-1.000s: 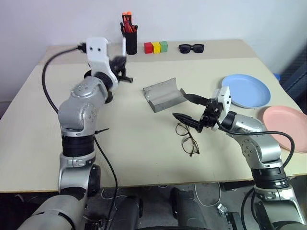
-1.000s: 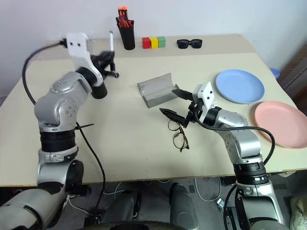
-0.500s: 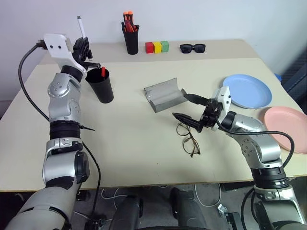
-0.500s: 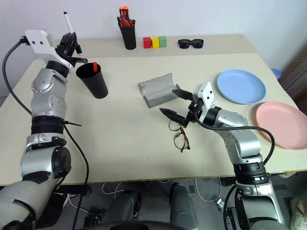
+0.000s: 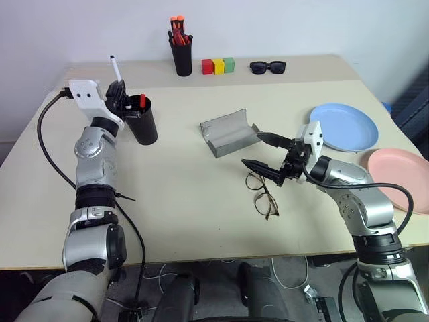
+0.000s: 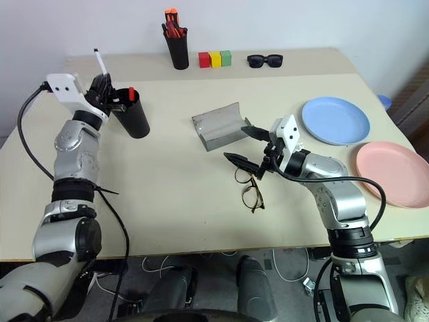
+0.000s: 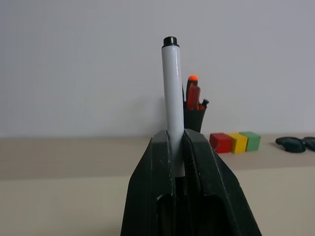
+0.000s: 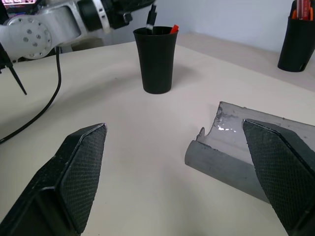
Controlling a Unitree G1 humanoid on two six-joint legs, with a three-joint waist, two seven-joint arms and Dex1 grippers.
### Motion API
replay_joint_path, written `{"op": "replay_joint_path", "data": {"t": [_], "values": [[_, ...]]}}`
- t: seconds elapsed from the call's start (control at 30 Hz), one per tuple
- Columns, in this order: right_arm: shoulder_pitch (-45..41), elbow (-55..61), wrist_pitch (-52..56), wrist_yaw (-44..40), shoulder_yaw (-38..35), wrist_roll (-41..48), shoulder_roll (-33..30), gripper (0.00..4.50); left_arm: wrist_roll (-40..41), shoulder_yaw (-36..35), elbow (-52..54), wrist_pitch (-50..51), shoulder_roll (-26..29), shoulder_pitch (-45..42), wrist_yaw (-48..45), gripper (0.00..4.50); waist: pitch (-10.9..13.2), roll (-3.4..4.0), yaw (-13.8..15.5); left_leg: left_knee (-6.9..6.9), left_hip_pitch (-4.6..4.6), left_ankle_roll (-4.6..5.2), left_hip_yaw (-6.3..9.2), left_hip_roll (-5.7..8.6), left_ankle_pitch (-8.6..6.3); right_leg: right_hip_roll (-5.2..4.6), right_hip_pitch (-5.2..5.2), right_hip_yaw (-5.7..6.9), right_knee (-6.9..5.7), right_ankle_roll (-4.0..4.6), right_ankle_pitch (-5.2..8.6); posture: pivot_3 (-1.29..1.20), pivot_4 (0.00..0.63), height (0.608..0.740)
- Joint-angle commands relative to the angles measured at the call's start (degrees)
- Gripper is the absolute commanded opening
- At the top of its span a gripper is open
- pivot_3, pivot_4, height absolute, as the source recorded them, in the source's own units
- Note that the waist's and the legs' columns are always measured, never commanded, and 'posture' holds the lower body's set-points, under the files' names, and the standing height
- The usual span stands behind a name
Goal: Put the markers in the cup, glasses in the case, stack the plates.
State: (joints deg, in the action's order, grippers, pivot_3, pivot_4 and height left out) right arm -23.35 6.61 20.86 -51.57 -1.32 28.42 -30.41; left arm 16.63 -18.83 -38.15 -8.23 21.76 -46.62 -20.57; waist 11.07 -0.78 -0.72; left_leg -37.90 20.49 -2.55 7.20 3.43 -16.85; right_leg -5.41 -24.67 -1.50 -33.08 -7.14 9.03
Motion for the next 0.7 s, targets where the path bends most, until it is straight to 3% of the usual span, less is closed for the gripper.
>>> {"op": "replay_joint_path", "data": {"t": [0.03, 0.27, 0.53, 0.7], "values": [[-1.32, 2.28, -0.41, 0.17, -1.32, 0.64, -0.23, 4.5, 0.5, -0.32, 1.14, -1.33, 0.44, -0.05, -0.44, 1.11, 0.0, 0.0, 0.11, 0.0, 0.0, 0.0, 0.0, 0.0, 0.0, 0.0, 0.0, 0.0, 0.0, 0.0, 0.0, 0.0, 0.15, 0.74], [-1.52, 2.28, -0.55, 0.41, -1.1, 0.63, 0.03, 4.5, 0.22, 0.33, 1.77, -0.78, 0.39, -0.3, -0.98, 4.45, 0.0, 0.0, 0.01, 0.0, -0.01, 0.0, 0.0, 0.0, 0.0, 0.0, 0.0, 0.0, 0.0, 0.0, 0.0, 0.0, 0.15, 0.74], [-0.86, 1.1, -1.93, 0.54, -1.8, -0.33, -0.51, 4.5, 4.73, 4.52, 13.11, 10.79, -0.91, -0.52, -8.66, 4.45, 0.0, 0.0, 0.16, -0.01, 0.03, 0.0, 0.01, 0.01, 0.0, -0.01, 0.01, 0.0, 0.0, 0.0, 0.0, 0.0, 0.15, 0.74], [1.26, -2.09, -4.68, -0.51, -4.9, -2.27, -4.74, 4.5, 9.48, 12.61, 19.71, 25.42, -2.74, -2.58, -19.9, 4.45, 0.0, 0.0, 0.23, -0.03, 0.05, 0.0, 0.01, 0.03, 0.0, -0.01, 0.03, 0.0, 0.0, -0.01, 0.0, 0.0, 0.15, 0.74]]}}
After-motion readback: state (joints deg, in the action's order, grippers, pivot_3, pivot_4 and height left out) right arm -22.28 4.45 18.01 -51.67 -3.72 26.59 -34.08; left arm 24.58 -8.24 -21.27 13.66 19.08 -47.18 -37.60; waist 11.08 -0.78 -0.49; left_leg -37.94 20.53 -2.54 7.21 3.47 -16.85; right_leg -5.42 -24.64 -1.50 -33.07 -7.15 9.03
